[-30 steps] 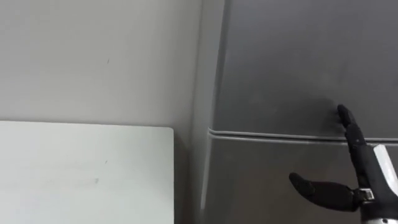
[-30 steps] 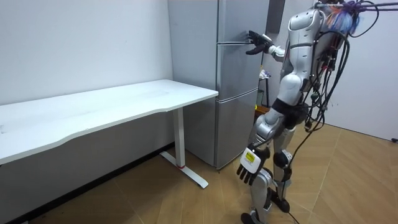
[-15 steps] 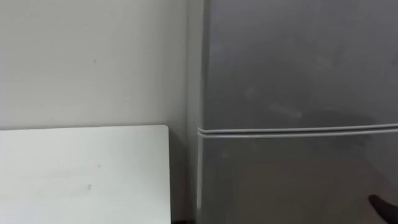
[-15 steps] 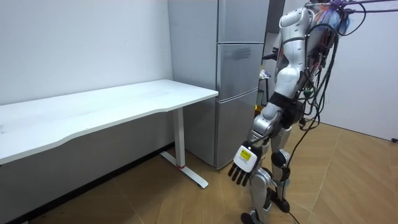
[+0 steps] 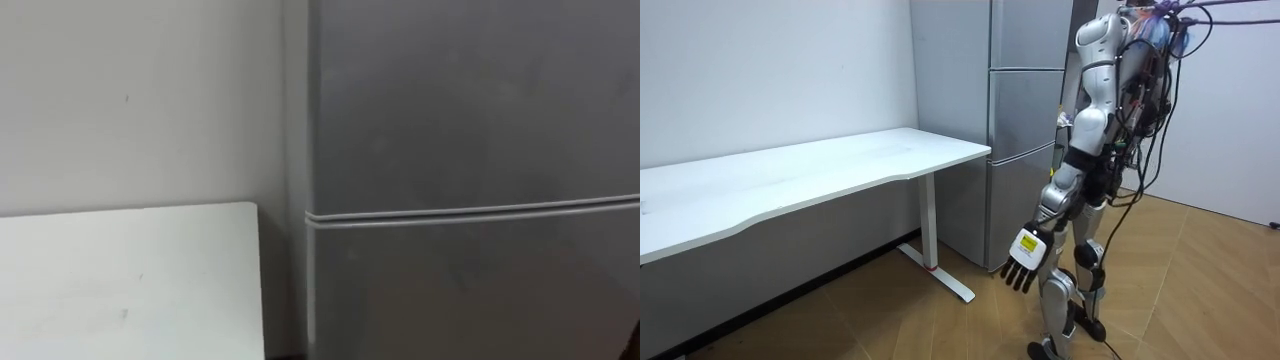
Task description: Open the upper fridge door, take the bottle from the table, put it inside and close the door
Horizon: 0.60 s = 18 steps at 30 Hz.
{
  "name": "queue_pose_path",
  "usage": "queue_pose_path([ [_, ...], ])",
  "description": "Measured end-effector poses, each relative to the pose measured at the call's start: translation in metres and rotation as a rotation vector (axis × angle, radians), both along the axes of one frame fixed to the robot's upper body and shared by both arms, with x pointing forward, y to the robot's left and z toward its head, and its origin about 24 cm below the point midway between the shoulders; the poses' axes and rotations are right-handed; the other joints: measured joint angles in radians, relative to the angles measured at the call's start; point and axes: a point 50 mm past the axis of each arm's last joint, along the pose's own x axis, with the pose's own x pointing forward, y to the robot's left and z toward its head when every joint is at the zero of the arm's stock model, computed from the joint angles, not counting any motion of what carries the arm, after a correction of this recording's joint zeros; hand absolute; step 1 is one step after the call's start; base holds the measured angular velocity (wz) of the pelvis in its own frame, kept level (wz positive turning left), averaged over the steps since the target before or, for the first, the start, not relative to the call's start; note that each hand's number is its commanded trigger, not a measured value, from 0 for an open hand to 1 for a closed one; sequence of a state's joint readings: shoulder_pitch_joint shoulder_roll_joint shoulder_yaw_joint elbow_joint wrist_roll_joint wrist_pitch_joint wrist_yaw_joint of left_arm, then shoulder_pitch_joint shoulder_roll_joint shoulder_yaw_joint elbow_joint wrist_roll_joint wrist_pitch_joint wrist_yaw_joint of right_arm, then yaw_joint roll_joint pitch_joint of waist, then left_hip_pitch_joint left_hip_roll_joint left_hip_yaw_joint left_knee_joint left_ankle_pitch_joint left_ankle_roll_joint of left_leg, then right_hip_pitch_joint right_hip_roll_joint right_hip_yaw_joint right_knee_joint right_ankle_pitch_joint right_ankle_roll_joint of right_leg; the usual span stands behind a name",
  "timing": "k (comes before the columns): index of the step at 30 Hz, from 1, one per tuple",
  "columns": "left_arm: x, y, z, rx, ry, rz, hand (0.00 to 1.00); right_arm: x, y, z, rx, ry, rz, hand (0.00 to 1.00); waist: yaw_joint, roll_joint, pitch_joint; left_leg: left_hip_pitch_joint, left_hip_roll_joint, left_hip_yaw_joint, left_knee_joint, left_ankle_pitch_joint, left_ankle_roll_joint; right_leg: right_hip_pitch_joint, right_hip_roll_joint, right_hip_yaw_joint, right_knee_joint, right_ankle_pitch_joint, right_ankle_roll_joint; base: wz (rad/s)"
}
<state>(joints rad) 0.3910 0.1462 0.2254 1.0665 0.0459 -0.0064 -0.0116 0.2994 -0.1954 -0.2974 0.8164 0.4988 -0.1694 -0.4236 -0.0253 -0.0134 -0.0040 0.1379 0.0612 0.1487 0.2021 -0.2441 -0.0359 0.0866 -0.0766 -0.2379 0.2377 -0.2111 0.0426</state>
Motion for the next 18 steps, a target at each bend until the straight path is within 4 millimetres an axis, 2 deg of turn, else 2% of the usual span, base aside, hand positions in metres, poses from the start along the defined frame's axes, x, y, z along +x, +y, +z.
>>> queue_pose_path([
  [3,-0.008,-0.008,-0.002,-0.025,0.018,0.041,0.0,-0.03,0.014,-0.019,0.1,0.147,-0.004,0.0,-0.001,0.011,0.0016,0.013,-0.001,0.002,-0.009,-0.003,-0.001,0.002,-0.001,0.003,0.008,-0.012,0.001,0.0],
  [7,-0.011,-0.013,-0.003,-0.039,0.037,0.033,0.0,-0.062,0.034,-0.035,0.217,0.313,0.046,0.0,0.007,0.013,0.0017,0.015,-0.001,-0.003,-0.011,-0.003,-0.001,0.006,-0.002,-0.002,0.007,-0.013,0.0,0.04],
  [11,-0.01,-0.016,-0.006,-0.051,0.056,0.031,0.0,-0.06,0.053,-0.043,0.329,0.298,0.111,0.0,0.005,0.014,0.0021,0.014,-0.002,-0.003,0.004,-0.003,-0.001,0.012,-0.004,-0.001,0.007,-0.013,0.0,-0.01],
  [18,0.006,-0.022,-0.009,-0.077,0.052,-0.075,0.0,-0.026,0.074,-0.052,0.48,0.27,0.428,0.0,0.006,0.016,0.0033,-0.007,-0.004,-0.02,0.015,-0.006,0.003,0.01,-0.008,-0.025,0.004,-0.012,0.002,0.1],
])
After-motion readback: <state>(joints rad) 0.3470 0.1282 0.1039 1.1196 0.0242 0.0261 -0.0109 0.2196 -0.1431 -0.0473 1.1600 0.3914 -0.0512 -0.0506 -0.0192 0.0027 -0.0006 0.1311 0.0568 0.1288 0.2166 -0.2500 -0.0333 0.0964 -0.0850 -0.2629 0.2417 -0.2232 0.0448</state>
